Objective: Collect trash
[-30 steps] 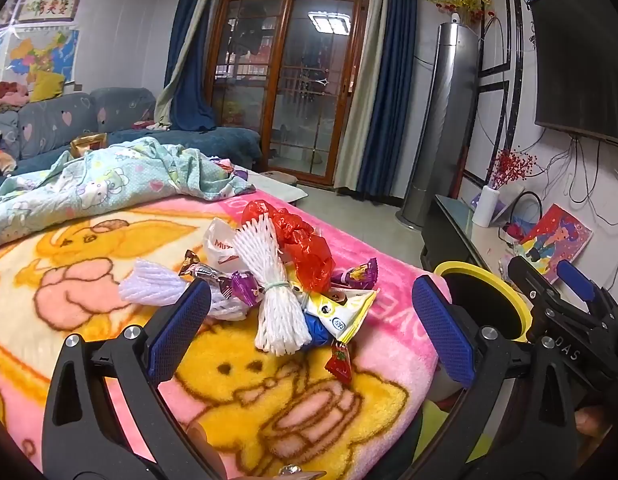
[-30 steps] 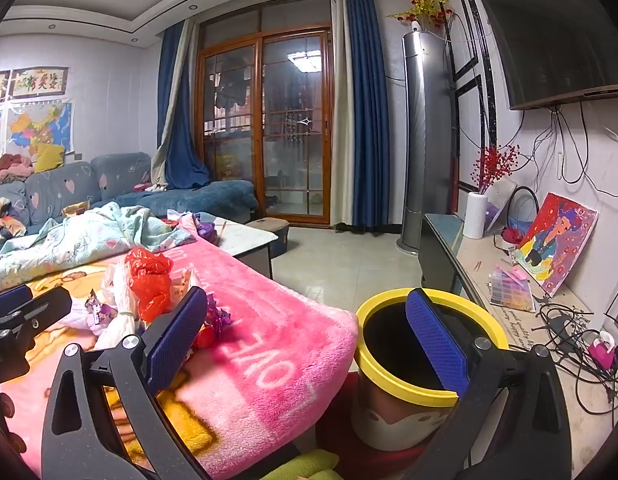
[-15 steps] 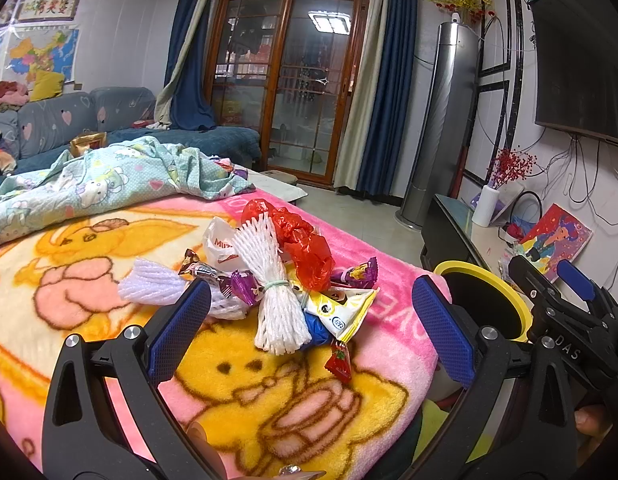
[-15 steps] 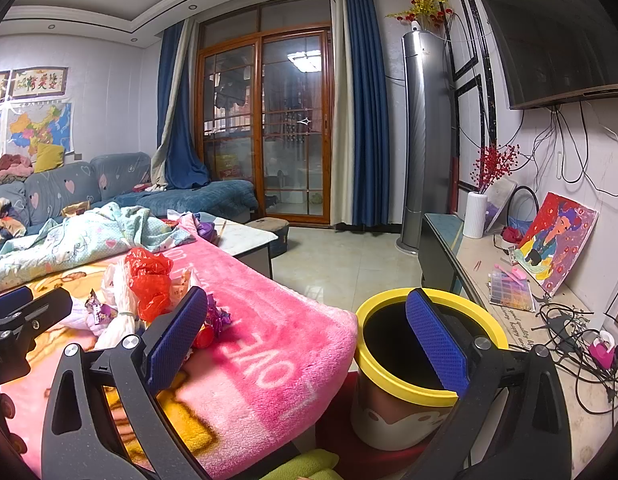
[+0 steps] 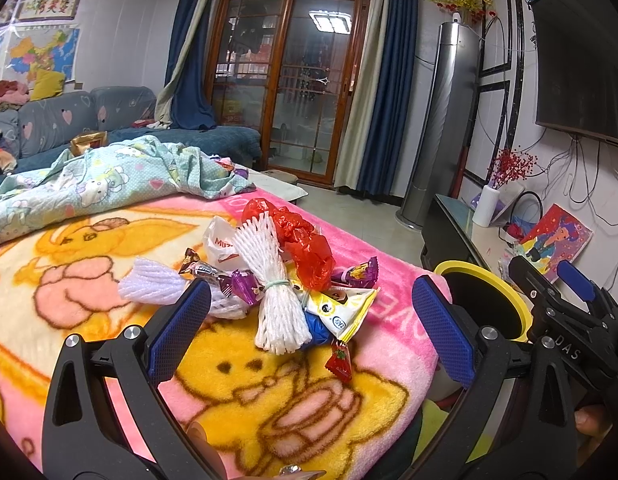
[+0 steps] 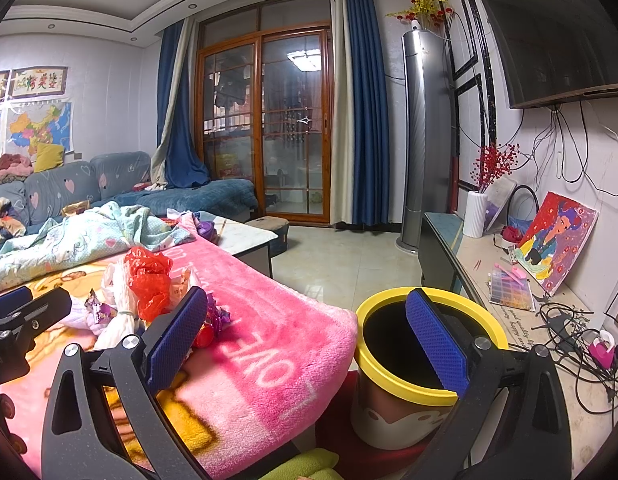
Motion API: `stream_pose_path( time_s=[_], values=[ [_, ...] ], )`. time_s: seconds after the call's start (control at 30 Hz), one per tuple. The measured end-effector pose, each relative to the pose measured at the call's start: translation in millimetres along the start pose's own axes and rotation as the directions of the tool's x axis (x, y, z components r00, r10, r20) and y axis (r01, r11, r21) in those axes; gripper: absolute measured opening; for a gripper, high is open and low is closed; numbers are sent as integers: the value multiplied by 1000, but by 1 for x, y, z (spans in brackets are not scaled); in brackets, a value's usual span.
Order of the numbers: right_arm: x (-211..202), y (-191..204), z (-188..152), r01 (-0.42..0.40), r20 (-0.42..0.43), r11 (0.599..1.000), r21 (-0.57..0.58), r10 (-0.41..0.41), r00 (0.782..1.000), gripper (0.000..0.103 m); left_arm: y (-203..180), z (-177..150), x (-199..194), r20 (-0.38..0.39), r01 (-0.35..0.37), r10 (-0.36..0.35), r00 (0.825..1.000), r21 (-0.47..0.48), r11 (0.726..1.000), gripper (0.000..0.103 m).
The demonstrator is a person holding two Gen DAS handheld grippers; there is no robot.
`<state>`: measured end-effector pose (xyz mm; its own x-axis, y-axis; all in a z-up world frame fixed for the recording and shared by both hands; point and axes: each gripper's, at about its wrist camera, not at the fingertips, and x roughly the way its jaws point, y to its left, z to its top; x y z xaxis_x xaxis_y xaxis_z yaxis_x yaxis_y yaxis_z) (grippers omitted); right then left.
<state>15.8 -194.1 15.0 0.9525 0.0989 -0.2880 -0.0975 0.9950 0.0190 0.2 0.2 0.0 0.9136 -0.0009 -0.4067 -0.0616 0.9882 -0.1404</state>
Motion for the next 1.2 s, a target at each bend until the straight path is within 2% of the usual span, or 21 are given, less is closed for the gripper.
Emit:
stream_pose_path(
  time_s=[0.33,0.57,0.87,1.2],
  values=[
    [0,0,0,-9,-2,1000,-2,9,1000,97,0,0,0,-2,0,0,1000,-2,1000,92],
    [5,11,2,-79,-14,996,-29,79,997,97,15,5,1,-5,-25,25,1000,-48,999,92],
    [27,45,7,-213,-96,976,-49,208,973,97,47,6,2,-4,-102,102,995,-126,987,92],
    [52,85,10,-338,-160,936,-99,321,934,97,93,10,4,-27,-187,185,982,-212,959,92]
  ],
)
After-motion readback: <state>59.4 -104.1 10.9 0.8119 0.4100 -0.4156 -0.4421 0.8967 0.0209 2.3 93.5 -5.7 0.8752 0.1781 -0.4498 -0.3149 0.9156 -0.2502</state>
